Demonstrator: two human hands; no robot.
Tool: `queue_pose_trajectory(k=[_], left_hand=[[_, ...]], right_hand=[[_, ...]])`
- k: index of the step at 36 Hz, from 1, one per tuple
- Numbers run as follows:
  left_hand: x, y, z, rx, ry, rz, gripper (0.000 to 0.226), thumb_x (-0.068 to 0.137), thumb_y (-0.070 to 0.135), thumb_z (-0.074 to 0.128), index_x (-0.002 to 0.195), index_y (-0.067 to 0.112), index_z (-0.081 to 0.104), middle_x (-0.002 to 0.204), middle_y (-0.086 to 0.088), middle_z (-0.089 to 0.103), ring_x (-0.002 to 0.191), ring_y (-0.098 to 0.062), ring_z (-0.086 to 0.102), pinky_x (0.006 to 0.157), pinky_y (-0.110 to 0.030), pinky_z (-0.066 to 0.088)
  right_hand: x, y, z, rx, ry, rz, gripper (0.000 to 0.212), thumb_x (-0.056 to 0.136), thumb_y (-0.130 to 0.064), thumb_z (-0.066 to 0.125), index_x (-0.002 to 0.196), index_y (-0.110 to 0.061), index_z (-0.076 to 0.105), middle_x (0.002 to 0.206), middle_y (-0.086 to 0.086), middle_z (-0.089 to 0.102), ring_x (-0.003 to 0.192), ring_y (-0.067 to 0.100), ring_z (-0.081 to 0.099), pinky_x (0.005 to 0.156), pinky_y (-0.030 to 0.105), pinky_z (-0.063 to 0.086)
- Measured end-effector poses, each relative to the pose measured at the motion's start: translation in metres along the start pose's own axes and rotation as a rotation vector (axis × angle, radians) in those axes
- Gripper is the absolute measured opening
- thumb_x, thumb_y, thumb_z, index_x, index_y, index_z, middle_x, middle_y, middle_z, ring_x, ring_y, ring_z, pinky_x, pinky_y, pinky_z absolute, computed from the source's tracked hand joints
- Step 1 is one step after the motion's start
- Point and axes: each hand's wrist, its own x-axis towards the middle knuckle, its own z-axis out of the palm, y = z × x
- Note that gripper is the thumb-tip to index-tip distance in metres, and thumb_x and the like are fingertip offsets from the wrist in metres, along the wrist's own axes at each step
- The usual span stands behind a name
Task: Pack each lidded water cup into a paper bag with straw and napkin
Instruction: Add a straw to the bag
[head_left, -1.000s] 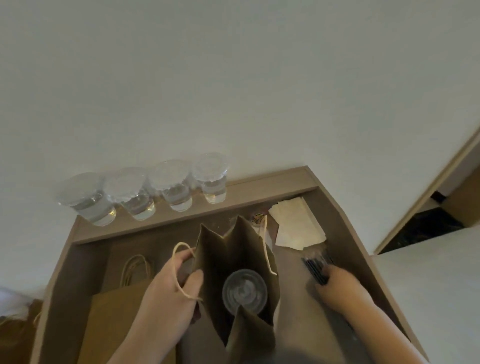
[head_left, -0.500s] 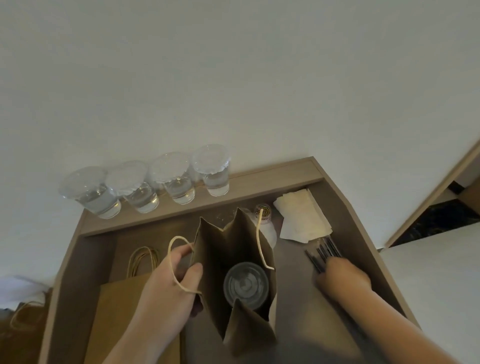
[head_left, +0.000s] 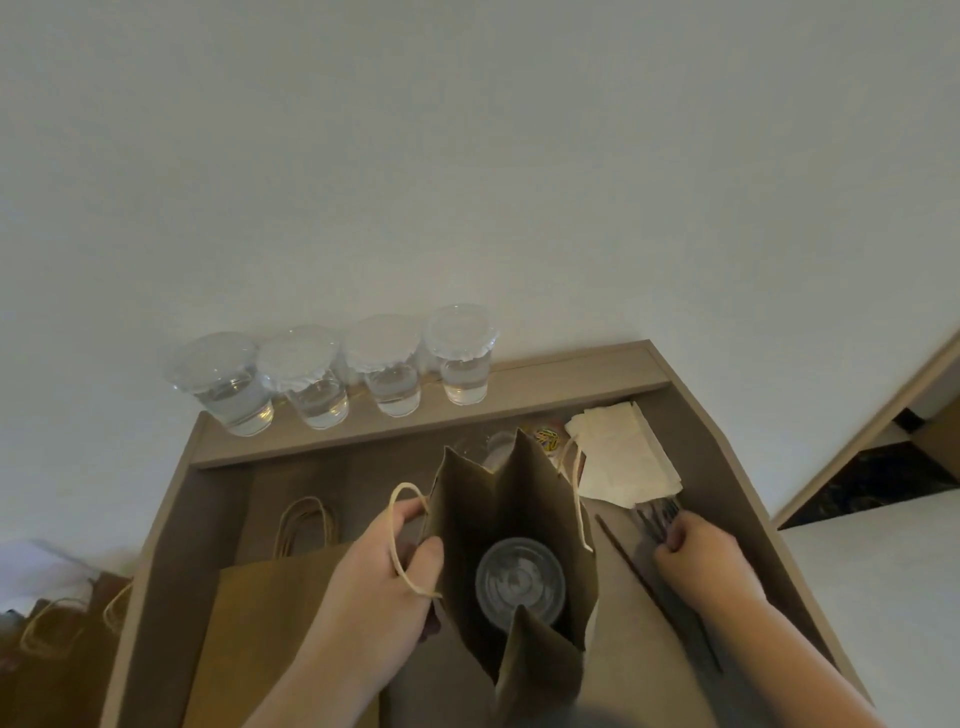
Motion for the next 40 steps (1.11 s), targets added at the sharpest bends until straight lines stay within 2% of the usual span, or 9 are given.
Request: queue_pose_trajectory(k=[4,8,17,20,27,32,34,37,40], left_hand=[[0.002,-0.005,-0.002,-0.013,0.023,-0.004,0.028,0.106,0.034,0.058,0.127,0.049,0.046,0.073,-0.001,0.073,0.061,-0.011,0.073,0.051,-0.016,0.052],[0.007,-0.012,-0.005,0.012,0.013,0.007,0.028,0.106,0.036,0.058,0.128,0.050,0.048,0.076,0.005,0.074,0.065,-0.011,0.073,0.058,-0.020,0.053],[0.014,-0.013,-0.005,-0.010,0.005,-0.006,0.029,0.106,0.035,0.058,0.127,0.050,0.046,0.095,0.004,0.073,0.077,-0.015,0.074,0.062,-0.018,0.056],[0.017,-0.010,-0.005,-0.024,-0.006,-0.012,0.030,0.106,0.035,0.058,0.129,0.048,0.046,0.097,0.002,0.072,0.075,-0.015,0.074,0.058,-0.017,0.055],[0.019,-0.010,-0.006,-0.004,-0.010,-0.033,0.034,0.105,0.036,0.057,0.137,0.042,0.048,0.096,0.002,0.074,0.073,-0.014,0.073,0.054,-0.015,0.053],[0.019,-0.009,-0.008,0.034,-0.037,-0.027,0.036,0.104,0.040,0.058,0.138,0.043,0.045,0.100,0.004,0.074,0.081,-0.014,0.074,0.069,-0.022,0.060],[0.019,-0.009,-0.008,0.046,-0.029,-0.010,0.038,0.104,0.039,0.059,0.139,0.044,0.046,0.097,0.004,0.075,0.077,-0.011,0.076,0.062,-0.017,0.058],[0.018,-0.011,-0.011,0.046,-0.038,-0.001,0.039,0.104,0.038,0.059,0.140,0.045,0.046,0.096,0.002,0.075,0.075,-0.007,0.076,0.058,-0.017,0.056],[0.016,-0.012,-0.012,0.036,-0.037,-0.005,0.038,0.105,0.037,0.058,0.139,0.046,0.046,0.097,0.004,0.074,0.078,-0.012,0.075,0.061,-0.021,0.057]], right_hand=[[-0.001,0.001,0.005,0.088,0.053,0.035,0.013,0.095,-0.023,0.072,0.102,-0.029,0.063,0.088,-0.006,0.068,0.078,0.014,0.068,0.067,0.038,0.062],[-0.001,0.001,0.009,0.124,0.097,0.039,0.051,0.098,-0.028,0.071,0.145,-0.037,0.054,0.096,-0.016,0.062,0.085,0.008,0.066,0.060,0.028,0.053],[-0.015,-0.011,0.005,0.172,0.218,0.082,0.010,0.098,-0.026,0.071,0.108,-0.027,0.069,0.091,-0.006,0.069,0.079,0.013,0.067,0.072,0.037,0.062],[-0.035,-0.033,-0.023,0.260,0.289,-0.013,0.009,0.096,-0.026,0.073,0.103,-0.028,0.067,0.102,0.000,0.066,0.082,0.012,0.065,0.075,0.033,0.060],[-0.155,-0.155,-0.178,0.777,0.565,-0.376,0.011,0.097,-0.021,0.070,0.090,-0.027,0.065,0.073,0.003,0.070,0.061,0.012,0.066,0.061,0.025,0.054],[-0.207,-0.202,-0.185,1.043,0.119,-0.469,0.030,0.077,-0.007,0.074,0.102,0.006,0.064,0.059,0.006,0.054,0.041,-0.004,0.054,0.047,0.004,0.040],[-0.223,-0.208,-0.174,0.942,0.099,-0.477,0.023,0.097,0.003,0.069,0.119,0.010,0.067,0.066,0.005,0.047,0.046,-0.003,0.050,0.051,0.001,0.039],[-0.229,-0.209,-0.175,0.509,0.350,-0.843,0.033,0.087,-0.014,0.074,0.100,-0.042,0.066,0.079,-0.009,0.066,0.079,0.008,0.066,0.070,0.013,0.050],[-0.199,-0.199,-0.162,0.058,0.115,-0.831,0.012,0.090,-0.049,0.057,0.102,-0.050,0.058,0.099,-0.029,0.067,0.101,-0.003,0.064,0.084,0.020,0.055]])
